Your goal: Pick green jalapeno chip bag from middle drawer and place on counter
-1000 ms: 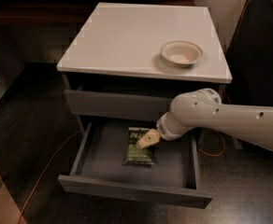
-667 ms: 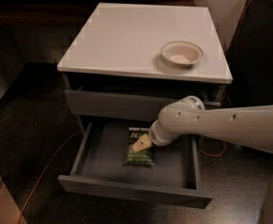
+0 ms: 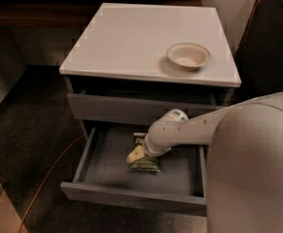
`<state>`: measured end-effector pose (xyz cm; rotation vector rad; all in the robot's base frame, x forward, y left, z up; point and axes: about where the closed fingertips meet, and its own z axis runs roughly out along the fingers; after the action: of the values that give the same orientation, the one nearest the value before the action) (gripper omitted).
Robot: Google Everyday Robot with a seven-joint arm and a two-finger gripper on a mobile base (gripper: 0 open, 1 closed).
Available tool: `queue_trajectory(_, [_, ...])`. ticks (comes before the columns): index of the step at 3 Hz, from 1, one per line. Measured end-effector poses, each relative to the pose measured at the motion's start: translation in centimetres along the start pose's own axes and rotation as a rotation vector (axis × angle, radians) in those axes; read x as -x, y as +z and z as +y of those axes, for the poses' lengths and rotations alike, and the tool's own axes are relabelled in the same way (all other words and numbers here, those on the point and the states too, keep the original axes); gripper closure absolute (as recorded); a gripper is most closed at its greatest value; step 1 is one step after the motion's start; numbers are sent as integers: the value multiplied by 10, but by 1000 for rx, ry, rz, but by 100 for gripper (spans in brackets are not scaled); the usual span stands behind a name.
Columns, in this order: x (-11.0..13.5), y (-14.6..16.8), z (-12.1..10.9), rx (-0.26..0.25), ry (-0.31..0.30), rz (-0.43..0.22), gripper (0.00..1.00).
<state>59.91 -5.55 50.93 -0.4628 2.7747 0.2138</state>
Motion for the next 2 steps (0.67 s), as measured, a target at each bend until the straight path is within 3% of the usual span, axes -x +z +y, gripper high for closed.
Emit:
queue_trajectory(1, [8, 49, 3, -1, 5, 11, 0])
queue_trajectory(2, [10, 76, 5, -5, 2, 16, 0])
